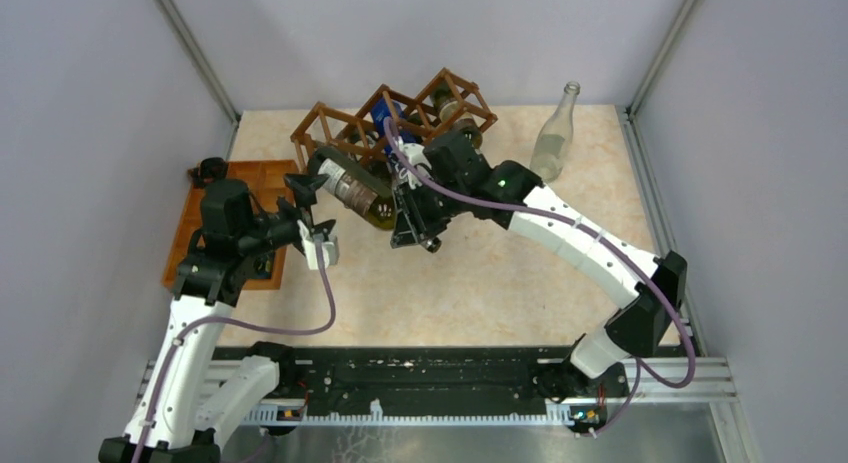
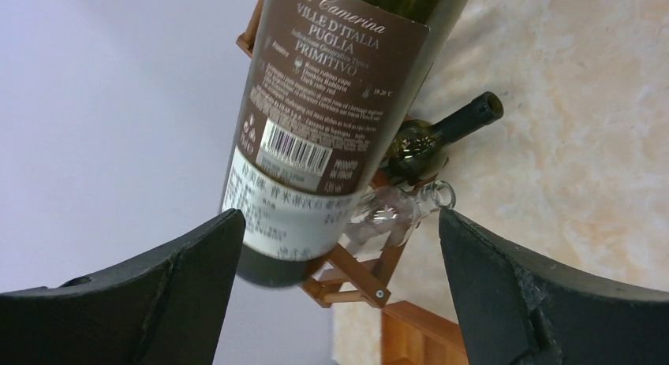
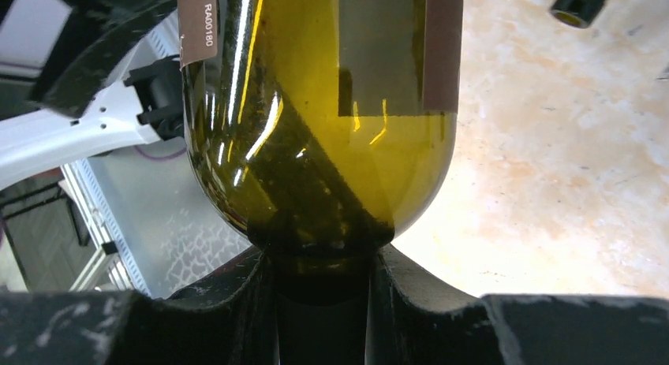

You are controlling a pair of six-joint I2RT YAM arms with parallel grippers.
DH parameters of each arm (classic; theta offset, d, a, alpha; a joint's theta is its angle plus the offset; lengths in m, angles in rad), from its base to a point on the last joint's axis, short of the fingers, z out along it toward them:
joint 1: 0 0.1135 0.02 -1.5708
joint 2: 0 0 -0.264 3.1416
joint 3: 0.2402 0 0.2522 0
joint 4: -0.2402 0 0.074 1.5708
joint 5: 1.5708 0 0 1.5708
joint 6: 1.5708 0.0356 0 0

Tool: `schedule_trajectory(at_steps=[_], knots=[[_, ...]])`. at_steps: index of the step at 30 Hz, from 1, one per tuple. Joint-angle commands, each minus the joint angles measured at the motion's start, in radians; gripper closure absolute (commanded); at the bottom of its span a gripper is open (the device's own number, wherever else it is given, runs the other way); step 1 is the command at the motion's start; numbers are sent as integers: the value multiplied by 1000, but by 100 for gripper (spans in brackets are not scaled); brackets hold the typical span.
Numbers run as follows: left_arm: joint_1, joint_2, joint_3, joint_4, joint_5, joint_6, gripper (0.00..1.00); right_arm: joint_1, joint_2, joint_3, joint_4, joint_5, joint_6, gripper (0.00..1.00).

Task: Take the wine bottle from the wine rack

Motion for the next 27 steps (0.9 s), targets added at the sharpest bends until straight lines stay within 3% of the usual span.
schedule_trajectory(at_steps=[1,5,18,22,27], knots=[[2,-45,-66,22,38,236,1,51,-28,63,127,-12,-9,100],[2,-72,-121,14,11,318,1,98,-10,72,109,-12,-16,100],[2,-85,-172,62,-15,351,4,190,28,89,79,-24,-27,100],[2,-72,-160,18,-23,352,25,190,26,91,86,-40,-32,100],[2,-58,-171,6,-70,350,67,190,22,109,76,-43,-49,100]])
